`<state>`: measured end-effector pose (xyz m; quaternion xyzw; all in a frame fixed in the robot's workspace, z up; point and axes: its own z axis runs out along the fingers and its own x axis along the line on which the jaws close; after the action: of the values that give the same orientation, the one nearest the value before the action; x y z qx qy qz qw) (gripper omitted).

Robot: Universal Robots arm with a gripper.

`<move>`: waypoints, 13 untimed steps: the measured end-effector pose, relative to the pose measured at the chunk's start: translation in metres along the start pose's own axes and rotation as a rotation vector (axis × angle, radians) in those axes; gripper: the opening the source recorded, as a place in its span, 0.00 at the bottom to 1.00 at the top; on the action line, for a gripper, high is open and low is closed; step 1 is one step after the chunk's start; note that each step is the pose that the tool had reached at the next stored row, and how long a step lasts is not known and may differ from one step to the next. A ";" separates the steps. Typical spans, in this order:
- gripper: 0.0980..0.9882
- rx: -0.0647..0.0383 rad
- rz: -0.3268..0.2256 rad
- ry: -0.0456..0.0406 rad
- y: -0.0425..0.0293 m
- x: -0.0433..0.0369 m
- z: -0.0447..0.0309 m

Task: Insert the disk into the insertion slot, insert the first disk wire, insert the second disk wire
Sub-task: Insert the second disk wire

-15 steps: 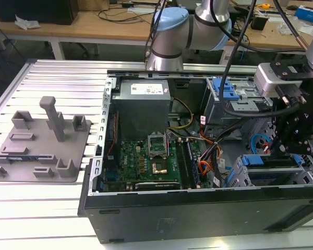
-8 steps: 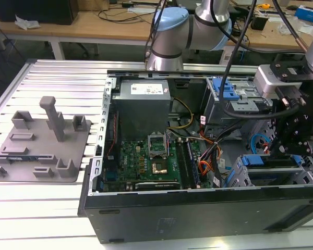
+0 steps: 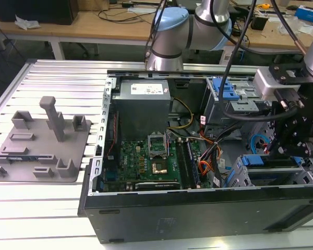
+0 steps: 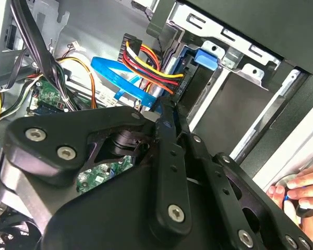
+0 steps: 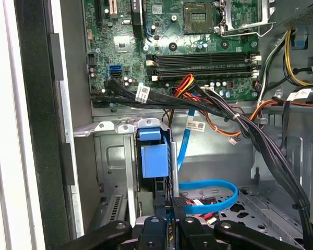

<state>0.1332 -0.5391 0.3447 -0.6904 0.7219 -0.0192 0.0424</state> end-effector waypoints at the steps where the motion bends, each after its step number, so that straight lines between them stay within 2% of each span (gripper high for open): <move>1: 0.07 0.000 0.000 -0.0003 -0.0001 0.0000 0.0006; 13: 0.07 -0.003 0.000 -0.0021 -0.0001 0.0005 0.0077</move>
<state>0.1339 -0.5394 0.3371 -0.6904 0.7219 -0.0173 0.0421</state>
